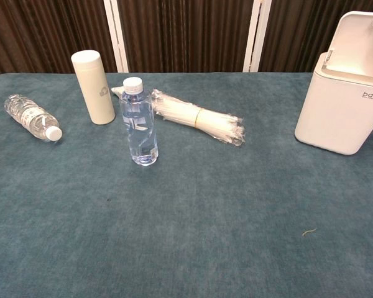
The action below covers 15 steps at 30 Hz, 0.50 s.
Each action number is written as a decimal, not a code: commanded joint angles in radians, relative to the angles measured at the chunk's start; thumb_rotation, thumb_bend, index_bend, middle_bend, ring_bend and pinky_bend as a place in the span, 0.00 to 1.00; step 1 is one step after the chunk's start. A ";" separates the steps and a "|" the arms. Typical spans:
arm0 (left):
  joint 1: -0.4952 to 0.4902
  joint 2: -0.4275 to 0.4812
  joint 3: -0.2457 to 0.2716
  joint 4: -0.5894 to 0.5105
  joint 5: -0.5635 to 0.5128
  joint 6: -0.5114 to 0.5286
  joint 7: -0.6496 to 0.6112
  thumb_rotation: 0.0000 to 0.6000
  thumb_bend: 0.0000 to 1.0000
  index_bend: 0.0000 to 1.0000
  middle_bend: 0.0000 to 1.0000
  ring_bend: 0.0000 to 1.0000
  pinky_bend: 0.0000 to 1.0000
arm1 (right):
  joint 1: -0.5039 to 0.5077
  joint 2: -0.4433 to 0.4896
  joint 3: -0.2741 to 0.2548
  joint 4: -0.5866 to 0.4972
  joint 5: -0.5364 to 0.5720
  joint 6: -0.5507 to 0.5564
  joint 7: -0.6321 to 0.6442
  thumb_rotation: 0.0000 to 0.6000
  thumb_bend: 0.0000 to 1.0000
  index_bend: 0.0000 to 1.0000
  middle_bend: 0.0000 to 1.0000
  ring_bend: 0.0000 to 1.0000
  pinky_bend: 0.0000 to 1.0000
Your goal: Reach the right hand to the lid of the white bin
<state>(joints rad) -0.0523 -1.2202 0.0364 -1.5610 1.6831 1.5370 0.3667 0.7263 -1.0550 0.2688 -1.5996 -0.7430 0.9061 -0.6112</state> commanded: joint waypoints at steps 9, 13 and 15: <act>0.000 0.002 0.002 0.000 0.003 0.003 -0.003 1.00 0.46 0.00 0.00 0.00 0.00 | -0.072 0.027 -0.133 -0.135 -0.230 0.096 -0.008 1.00 0.53 0.38 1.00 1.00 1.00; 0.000 0.004 0.002 -0.001 0.003 0.003 -0.006 1.00 0.46 0.00 0.00 0.00 0.00 | -0.080 0.011 -0.168 -0.140 -0.258 0.107 -0.040 1.00 0.53 0.38 1.00 1.00 1.00; 0.000 0.005 0.002 0.000 0.003 0.005 -0.009 1.00 0.46 0.00 0.00 0.00 0.00 | -0.083 -0.001 -0.184 -0.135 -0.267 0.112 -0.059 1.00 0.53 0.37 1.00 1.00 1.00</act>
<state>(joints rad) -0.0528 -1.2157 0.0381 -1.5612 1.6861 1.5421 0.3576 0.6472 -1.0479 0.0950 -1.7370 -1.0030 1.0128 -0.6598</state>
